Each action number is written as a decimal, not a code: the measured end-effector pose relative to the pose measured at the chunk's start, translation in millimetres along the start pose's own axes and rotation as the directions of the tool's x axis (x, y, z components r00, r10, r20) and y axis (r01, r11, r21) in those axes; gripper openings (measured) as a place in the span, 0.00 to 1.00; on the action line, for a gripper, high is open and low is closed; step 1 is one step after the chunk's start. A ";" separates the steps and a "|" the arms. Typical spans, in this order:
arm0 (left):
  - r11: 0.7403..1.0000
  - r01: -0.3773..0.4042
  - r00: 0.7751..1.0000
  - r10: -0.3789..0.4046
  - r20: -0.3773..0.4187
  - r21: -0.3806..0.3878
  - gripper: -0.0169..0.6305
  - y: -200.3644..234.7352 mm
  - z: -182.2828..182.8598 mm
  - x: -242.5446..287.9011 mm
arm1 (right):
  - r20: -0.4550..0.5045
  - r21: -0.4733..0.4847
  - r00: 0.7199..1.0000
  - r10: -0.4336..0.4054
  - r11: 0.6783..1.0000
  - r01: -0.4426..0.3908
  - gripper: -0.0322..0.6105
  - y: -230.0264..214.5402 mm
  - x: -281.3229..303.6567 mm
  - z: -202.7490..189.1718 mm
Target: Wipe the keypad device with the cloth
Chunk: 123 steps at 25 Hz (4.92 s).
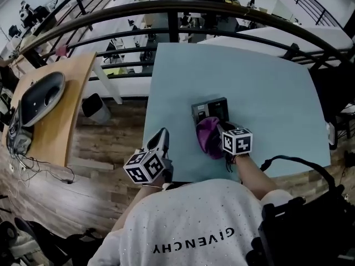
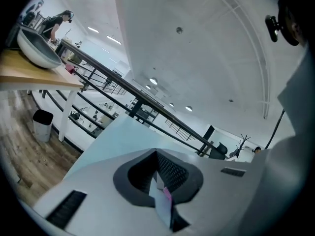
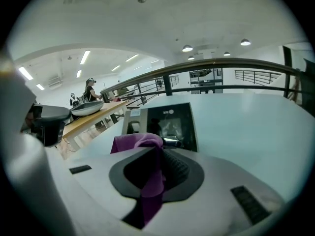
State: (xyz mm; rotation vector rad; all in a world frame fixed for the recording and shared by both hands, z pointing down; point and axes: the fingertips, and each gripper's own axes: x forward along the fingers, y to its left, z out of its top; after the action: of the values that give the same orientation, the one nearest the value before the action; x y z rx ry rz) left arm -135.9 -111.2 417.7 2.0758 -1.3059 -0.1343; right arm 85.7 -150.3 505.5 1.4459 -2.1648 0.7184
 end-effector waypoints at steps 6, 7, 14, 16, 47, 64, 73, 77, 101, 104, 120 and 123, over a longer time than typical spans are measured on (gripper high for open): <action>0.999 -0.037 0.999 0.036 -0.015 -0.016 0.03 -20.2 -22.9 15.9 | 0.002 0.027 1.000 -0.021 0.999 0.020 0.11 -45.0 -12.2 -1.9; 0.999 -0.037 0.999 0.037 -0.018 -0.013 0.03 -24.7 -25.9 17.8 | 0.005 0.041 1.000 -0.026 0.999 0.025 0.11 -53.3 -14.8 -2.7; 0.998 -0.054 0.998 0.053 -0.046 -0.016 0.03 -33.6 -42.6 28.1 | 0.013 0.115 0.999 -0.046 0.992 0.044 0.11 -82.8 -16.4 -6.0; 0.999 -0.050 0.997 0.049 -0.052 -0.013 0.03 -36.7 -44.9 31.7 | 0.011 0.109 0.999 -0.049 0.993 0.048 0.11 -86.1 -16.4 -6.2; 0.998 -0.034 0.996 0.039 -0.086 0.055 0.03 -43.4 -40.2 45.9 | -0.062 0.113 0.950 0.305 0.948 -0.297 0.11 15.2 13.1 -20.3; 0.998 0.025 0.993 -0.017 -0.116 0.066 0.03 -87.4 -58.2 79.1 | -0.003 0.325 0.988 0.153 0.935 -0.144 0.11 -83.4 -18.0 -28.2; 0.998 0.027 0.994 -0.019 -0.111 0.064 0.03 -84.1 -54.4 75.1 | 0.019 0.276 0.958 0.287 0.919 -0.281 0.11 -32.7 -25.8 -28.9; 0.995 0.024 0.995 -0.014 -0.102 0.094 0.03 -83.0 -50.3 68.1 | -0.071 0.124 0.891 0.449 0.890 -0.439 0.11 41.1 -20.5 -41.9; 0.997 -0.048 0.993 0.055 -0.105 0.060 0.03 -53.5 -59.6 33.0 | -0.064 0.299 0.949 0.310 0.913 -0.278 0.11 13.4 4.1 -38.5; 0.997 -0.035 0.992 0.042 -0.120 0.063 0.03 -61.1 -64.4 38.2 | -0.039 0.341 0.958 0.285 0.905 -0.255 0.11 -2.3 -0.8 -37.0; 0.997 0.071 0.983 -0.064 -0.171 0.033 0.03 -86.7 -74.1 55.4 | 0.099 0.513 0.993 0.063 0.852 -0.105 0.11 -89.9 -36.7 -25.4; 0.996 0.085 0.984 -0.083 -0.156 0.004 0.03 -80.1 -62.3 53.9 | 0.207 0.526 0.978 0.002 0.843 -0.113 0.11 -97.5 -55.3 -4.3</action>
State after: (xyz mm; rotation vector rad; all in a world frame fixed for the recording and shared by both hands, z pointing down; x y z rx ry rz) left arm -22.3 -104.1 432.3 2.1056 -1.1283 -0.0018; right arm 196.6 -139.8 492.2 1.7922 -2.2695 1.3391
